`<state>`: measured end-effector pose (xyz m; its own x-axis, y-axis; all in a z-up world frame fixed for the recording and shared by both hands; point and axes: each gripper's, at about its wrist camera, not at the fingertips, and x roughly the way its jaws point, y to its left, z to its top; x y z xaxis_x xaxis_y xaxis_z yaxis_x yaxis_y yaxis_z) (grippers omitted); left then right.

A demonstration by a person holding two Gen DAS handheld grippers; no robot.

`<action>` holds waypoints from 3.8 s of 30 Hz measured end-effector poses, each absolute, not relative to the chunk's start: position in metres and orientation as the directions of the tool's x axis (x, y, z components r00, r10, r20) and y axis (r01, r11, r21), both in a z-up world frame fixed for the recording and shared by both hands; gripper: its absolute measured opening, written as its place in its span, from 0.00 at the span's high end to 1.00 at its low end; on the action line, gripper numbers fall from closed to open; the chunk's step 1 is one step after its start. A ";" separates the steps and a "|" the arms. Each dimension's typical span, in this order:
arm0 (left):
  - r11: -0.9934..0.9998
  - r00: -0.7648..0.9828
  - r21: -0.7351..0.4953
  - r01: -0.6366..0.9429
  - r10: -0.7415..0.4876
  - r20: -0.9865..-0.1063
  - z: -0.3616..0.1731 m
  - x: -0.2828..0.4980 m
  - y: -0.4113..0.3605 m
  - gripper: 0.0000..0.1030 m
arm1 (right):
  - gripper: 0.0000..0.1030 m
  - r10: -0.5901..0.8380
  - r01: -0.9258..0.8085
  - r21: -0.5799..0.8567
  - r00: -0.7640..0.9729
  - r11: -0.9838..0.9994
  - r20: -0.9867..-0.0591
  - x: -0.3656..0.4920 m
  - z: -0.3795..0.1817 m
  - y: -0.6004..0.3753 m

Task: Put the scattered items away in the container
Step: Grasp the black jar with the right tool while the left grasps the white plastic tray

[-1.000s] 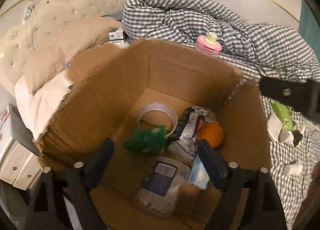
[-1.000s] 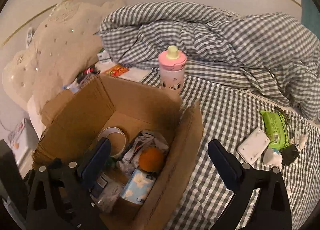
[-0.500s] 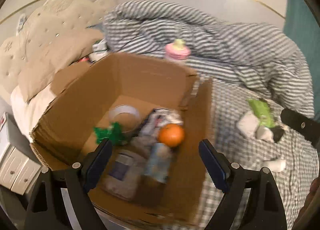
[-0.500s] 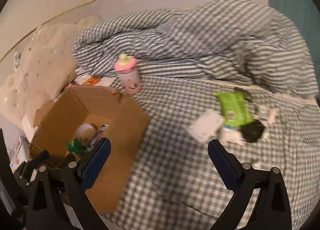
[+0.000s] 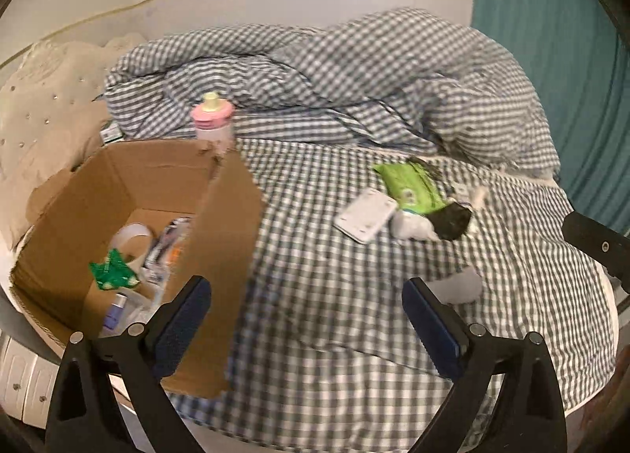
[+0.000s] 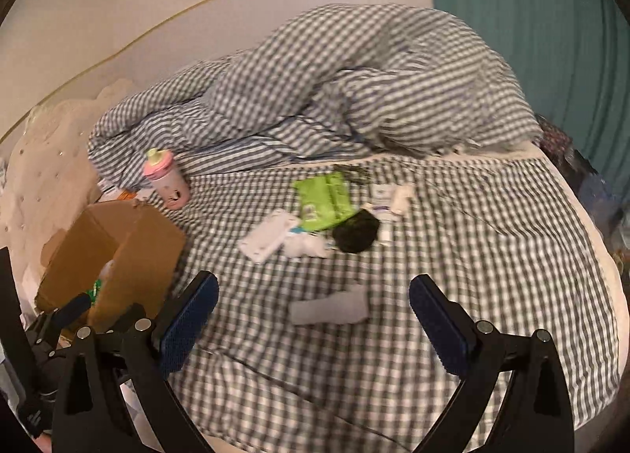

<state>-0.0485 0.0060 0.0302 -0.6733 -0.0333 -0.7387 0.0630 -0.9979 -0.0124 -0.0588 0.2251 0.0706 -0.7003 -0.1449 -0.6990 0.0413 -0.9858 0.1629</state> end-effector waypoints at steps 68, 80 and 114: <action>-0.996 -0.494 0.009 -0.084 0.034 -0.869 -0.134 -0.243 0.060 0.38 | 0.39 -0.143 -0.019 0.175 -0.496 -0.984 -0.857 -0.243 -0.085 0.255; -0.998 -0.514 0.009 -0.068 0.027 -0.857 -0.102 -0.208 0.057 0.43 | 0.39 -0.161 -0.037 0.211 -0.526 -0.977 -0.835 -0.205 -0.057 0.272; -0.994 -0.515 0.095 -0.062 -0.050 -0.856 -0.103 -0.233 0.083 0.74 | 0.39 -0.196 -0.048 0.261 -0.535 -0.964 -0.822 -0.182 -0.048 0.292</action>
